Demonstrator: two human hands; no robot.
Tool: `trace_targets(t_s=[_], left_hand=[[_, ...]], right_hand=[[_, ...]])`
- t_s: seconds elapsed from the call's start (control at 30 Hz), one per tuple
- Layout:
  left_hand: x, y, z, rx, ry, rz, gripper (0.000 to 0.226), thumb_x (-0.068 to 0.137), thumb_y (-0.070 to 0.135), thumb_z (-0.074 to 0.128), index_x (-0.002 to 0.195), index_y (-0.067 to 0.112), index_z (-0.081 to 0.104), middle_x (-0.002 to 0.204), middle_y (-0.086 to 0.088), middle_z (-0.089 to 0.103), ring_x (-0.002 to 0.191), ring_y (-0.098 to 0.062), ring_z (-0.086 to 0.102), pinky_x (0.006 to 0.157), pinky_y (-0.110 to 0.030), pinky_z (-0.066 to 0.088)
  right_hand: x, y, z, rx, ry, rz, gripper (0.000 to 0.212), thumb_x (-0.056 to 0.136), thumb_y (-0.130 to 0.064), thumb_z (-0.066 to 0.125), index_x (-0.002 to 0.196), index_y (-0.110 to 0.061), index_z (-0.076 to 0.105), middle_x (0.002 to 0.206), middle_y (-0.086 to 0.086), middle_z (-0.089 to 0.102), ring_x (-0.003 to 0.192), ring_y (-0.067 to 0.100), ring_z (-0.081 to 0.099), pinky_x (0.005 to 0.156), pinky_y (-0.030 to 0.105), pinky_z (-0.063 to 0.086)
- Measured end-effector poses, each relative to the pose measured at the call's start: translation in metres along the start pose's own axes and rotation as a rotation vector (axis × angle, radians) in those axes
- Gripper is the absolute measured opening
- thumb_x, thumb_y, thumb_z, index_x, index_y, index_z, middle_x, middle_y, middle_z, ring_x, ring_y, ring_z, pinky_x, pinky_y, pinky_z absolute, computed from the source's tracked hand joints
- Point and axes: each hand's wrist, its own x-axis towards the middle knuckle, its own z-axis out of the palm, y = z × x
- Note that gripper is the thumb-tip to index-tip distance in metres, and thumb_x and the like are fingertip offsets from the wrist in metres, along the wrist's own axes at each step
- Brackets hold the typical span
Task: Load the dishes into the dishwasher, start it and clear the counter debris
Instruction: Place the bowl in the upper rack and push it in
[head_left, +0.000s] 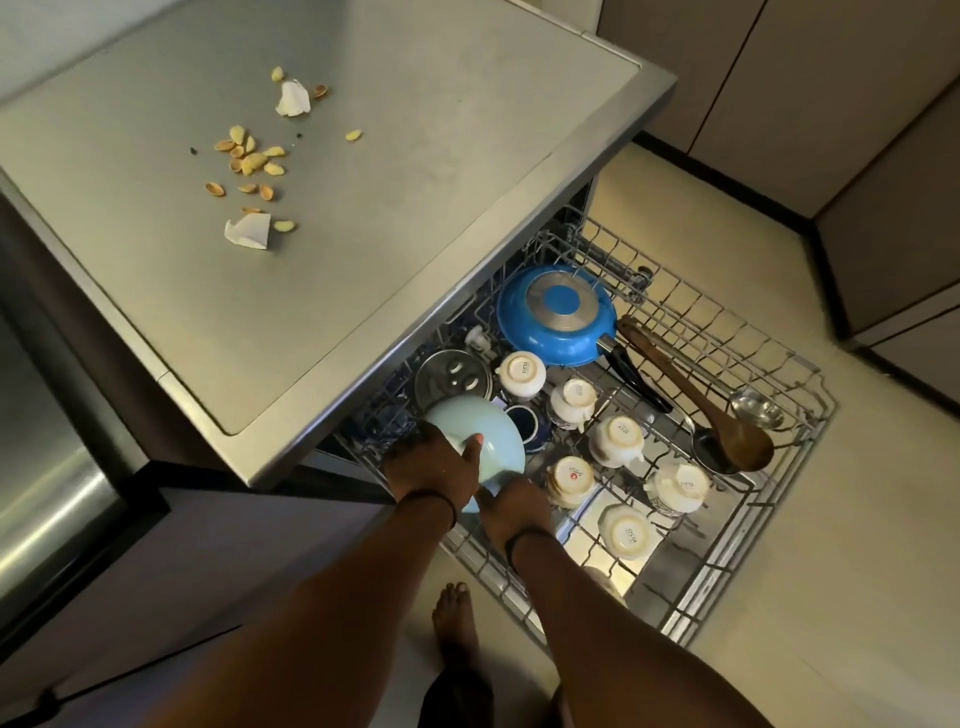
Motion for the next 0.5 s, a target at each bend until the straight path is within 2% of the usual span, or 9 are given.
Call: trace_targets(t_s=[0.1,0.2,0.27,0.37,0.5], left_hand=[[0.0,-0.005,-0.001,0.02,0.015,-0.029,0.094,0.086,0.074,0.033,0.147,0.002,0.026,0.137,-0.024,0.049,0.124,-0.04,0.048,0.103,-0.046,0.038],[0.004,-0.006,-0.002,0.046,0.02,-0.026,0.095,0.088,0.072,0.034,0.149,0.001,0.018,0.14,-0.025,0.044,0.127,-0.04,0.045,0.106,-0.047,0.036],[0.007,-0.008,-0.003,0.054,0.02,-0.022,0.095,0.089,0.07,0.035,0.15,0.001,0.014,0.143,-0.025,0.041,0.129,-0.04,0.042,0.107,-0.048,0.032],[0.012,-0.011,-0.003,0.07,0.022,-0.015,0.091,0.089,0.067,0.039,0.149,0.002,0.019,0.142,-0.023,0.042,0.129,-0.039,0.042,0.105,-0.047,0.033],[0.016,-0.01,-0.002,0.103,0.018,0.0,0.089,0.09,0.063,0.043,0.149,0.001,0.021,0.141,-0.023,0.043,0.128,-0.038,0.042,0.103,-0.046,0.036]], right_hand=[[0.001,-0.009,0.003,-0.026,-0.063,-0.068,0.033,0.093,-0.04,0.049,0.111,-0.016,0.062,0.119,0.012,0.064,0.11,0.028,0.059,0.076,0.023,0.037],[0.008,-0.02,0.01,-0.045,-0.086,-0.073,0.04,0.092,-0.04,0.048,0.122,-0.015,0.058,0.125,0.012,0.062,0.116,0.027,0.057,0.086,0.026,0.043],[0.012,-0.025,0.015,-0.082,-0.116,-0.07,0.042,0.09,-0.038,0.051,0.123,-0.012,0.057,0.122,0.014,0.063,0.113,0.028,0.059,0.085,0.028,0.045],[0.017,-0.031,0.023,-0.146,-0.176,-0.098,0.045,0.088,-0.037,0.054,0.126,-0.013,0.053,0.117,0.014,0.064,0.108,0.029,0.061,0.083,0.032,0.047],[0.023,-0.031,0.028,-0.135,-0.165,-0.106,0.043,0.088,-0.037,0.053,0.125,-0.017,0.053,0.114,0.011,0.065,0.106,0.028,0.062,0.087,0.033,0.049]])
